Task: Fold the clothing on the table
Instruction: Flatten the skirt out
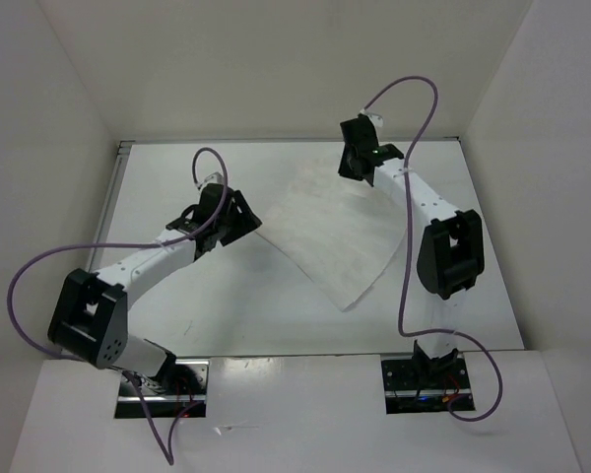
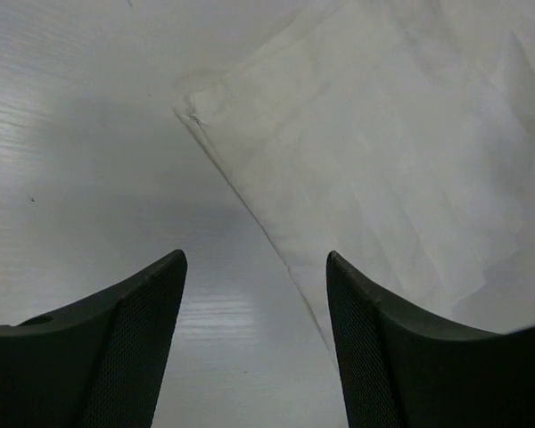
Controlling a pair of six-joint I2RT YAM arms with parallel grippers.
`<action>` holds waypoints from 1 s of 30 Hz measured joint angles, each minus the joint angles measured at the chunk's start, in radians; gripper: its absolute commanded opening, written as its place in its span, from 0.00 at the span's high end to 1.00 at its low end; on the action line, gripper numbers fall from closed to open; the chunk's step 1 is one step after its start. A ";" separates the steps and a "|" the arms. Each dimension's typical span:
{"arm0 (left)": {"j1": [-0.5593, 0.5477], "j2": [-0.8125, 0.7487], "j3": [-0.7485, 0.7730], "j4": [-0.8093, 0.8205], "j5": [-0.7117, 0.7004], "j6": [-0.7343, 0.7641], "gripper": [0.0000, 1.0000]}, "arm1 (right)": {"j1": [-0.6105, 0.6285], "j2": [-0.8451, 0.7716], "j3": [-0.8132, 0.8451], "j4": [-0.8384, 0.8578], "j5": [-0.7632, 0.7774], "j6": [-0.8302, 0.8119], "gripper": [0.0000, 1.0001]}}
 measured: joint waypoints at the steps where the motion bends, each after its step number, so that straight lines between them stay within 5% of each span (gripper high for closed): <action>1: 0.000 0.027 0.008 0.001 0.000 -0.022 0.19 | -0.009 0.019 -0.024 -0.007 0.003 0.000 0.79; 7: 0.000 0.211 0.080 -0.001 -0.002 -0.155 0.18 | -0.064 0.102 -0.127 -0.061 0.018 0.003 0.79; 19: 0.000 0.427 0.192 -0.042 -0.036 -0.297 0.36 | -0.129 0.105 -0.204 -0.075 0.022 0.003 0.79; 25: 0.006 0.487 0.254 -0.042 -0.049 -0.351 0.60 | -0.134 0.067 -0.240 -0.073 0.018 0.003 0.79; 27: 0.008 0.508 0.272 -0.045 -0.051 -0.356 0.74 | -0.135 0.044 -0.259 -0.070 0.024 0.003 0.79; 29: 0.011 0.530 0.293 -0.042 -0.054 -0.367 1.00 | -0.137 0.030 -0.280 -0.071 0.028 0.003 0.78; 30: 0.015 0.541 0.303 -0.042 -0.052 -0.368 1.00 | -0.137 0.029 -0.288 -0.069 0.029 0.003 0.78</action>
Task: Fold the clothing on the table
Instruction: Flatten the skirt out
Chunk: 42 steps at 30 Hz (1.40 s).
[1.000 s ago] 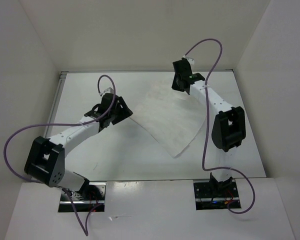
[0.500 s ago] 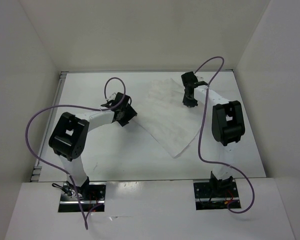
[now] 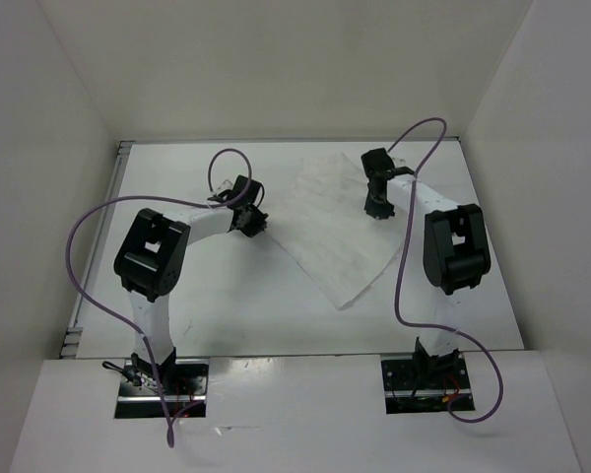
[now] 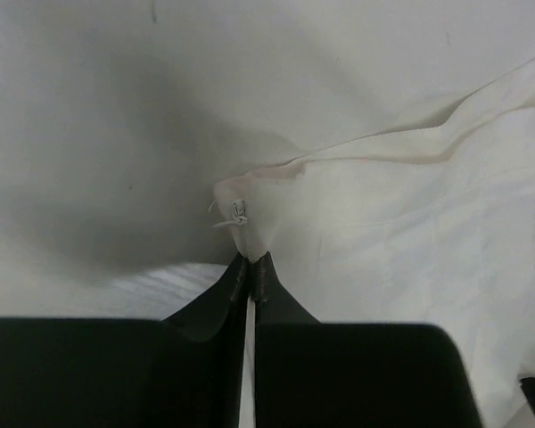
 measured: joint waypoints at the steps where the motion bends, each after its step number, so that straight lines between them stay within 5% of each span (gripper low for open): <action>1: 0.002 0.006 0.011 -0.003 0.003 0.009 1.00 | -0.002 0.000 -0.009 0.002 0.003 0.000 0.78; 13: 0.073 -0.041 0.032 -0.039 0.036 0.138 1.00 | -0.003 0.082 -0.027 0.005 -0.113 0.017 0.87; 22: 0.134 -0.061 0.113 -0.065 0.056 0.278 1.00 | 0.038 -0.143 -0.379 -0.148 -0.587 0.023 0.92; 26: 0.150 -0.034 0.159 -0.082 0.068 0.313 1.00 | 0.158 -0.192 -0.411 -0.304 -0.694 -0.019 0.90; 31: 0.160 -0.021 0.172 -0.091 0.081 0.359 1.00 | 0.204 -0.311 -0.117 -0.454 -0.663 -0.040 0.52; 38: 0.174 -0.030 0.126 -0.106 0.100 0.414 1.00 | 0.199 -0.375 0.191 -0.248 -0.462 -0.073 0.47; 42: 0.200 -0.030 0.124 -0.114 0.136 0.444 1.00 | 0.198 -0.203 0.311 -0.138 -0.360 -0.181 0.47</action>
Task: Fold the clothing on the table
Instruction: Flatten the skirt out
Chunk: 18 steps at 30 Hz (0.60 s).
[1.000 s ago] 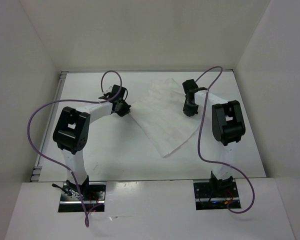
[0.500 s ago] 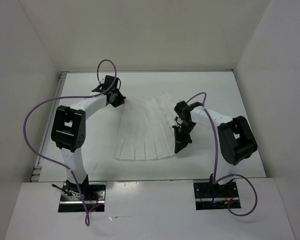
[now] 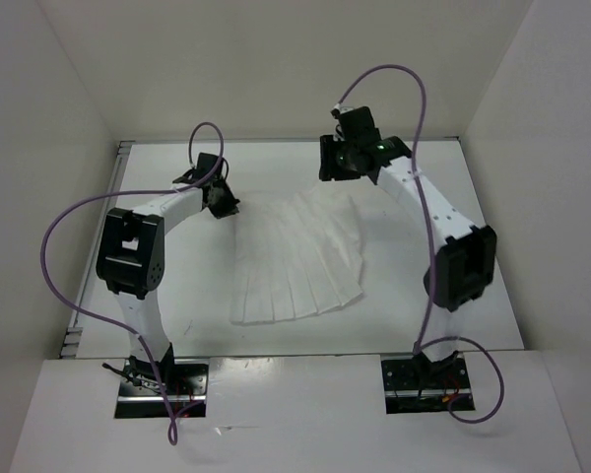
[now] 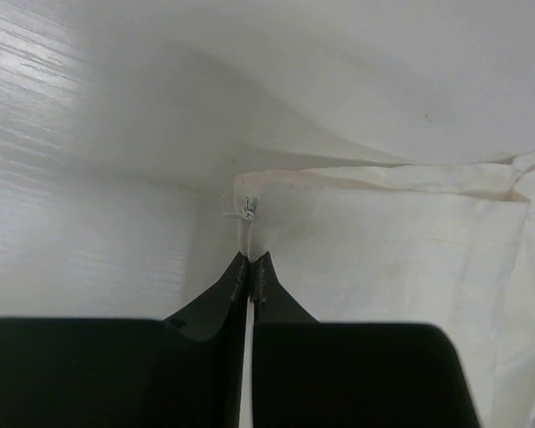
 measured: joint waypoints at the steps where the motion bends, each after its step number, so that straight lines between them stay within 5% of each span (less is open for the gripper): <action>1: 0.008 0.000 0.000 0.000 0.013 0.011 1.00 | 0.000 0.071 0.036 0.026 0.021 -0.035 0.47; 9: 0.035 0.001 0.000 0.001 0.090 0.048 1.00 | -0.019 0.420 0.179 0.039 0.071 -0.237 0.46; 18: 0.035 0.001 -0.027 0.003 0.119 0.077 1.00 | -0.103 0.608 0.381 0.043 0.012 -0.311 0.46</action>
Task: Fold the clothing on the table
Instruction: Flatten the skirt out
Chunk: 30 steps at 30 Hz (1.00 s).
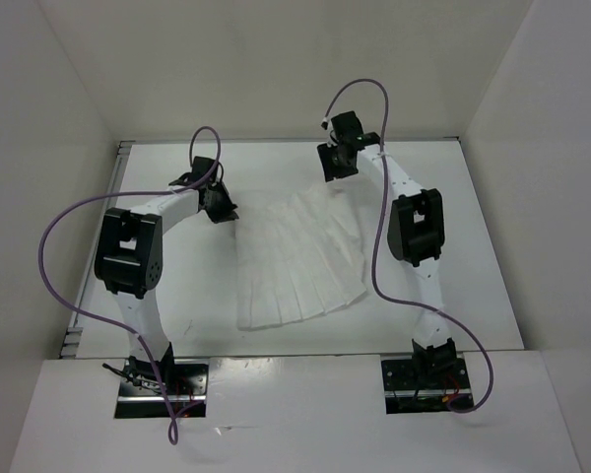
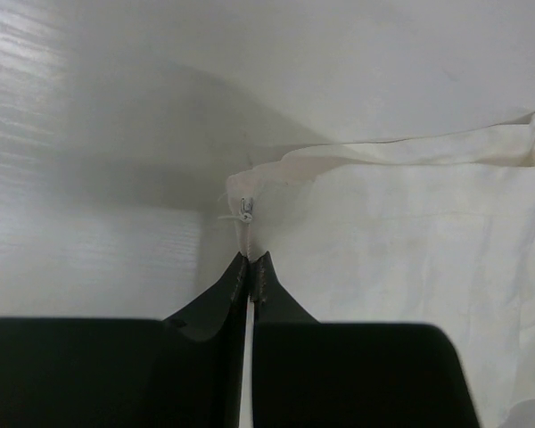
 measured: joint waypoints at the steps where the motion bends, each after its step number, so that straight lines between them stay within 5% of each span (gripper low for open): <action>1: 0.000 0.000 -0.008 -0.003 0.000 0.001 1.00 | -0.007 0.019 0.026 -0.002 -0.005 -0.005 0.46; 18: 0.000 0.000 -0.023 -0.030 -0.002 0.023 1.00 | -0.016 0.246 0.288 -0.063 -0.174 -0.018 0.49; 22: 0.000 0.000 -0.026 -0.033 -0.002 0.024 1.00 | -0.016 0.258 0.285 -0.067 -0.196 -0.018 0.64; 23: 0.000 0.000 -0.026 -0.033 -0.002 0.025 1.00 | -0.016 0.258 0.285 -0.067 -0.203 -0.018 0.78; 26: 0.004 0.000 -0.026 -0.034 0.000 0.029 1.00 | -0.016 0.258 0.285 -0.066 -0.223 -0.018 0.98; 30: 0.026 0.000 -0.026 -0.045 0.015 0.047 1.00 | -0.018 0.236 0.227 -0.058 -0.211 0.010 1.00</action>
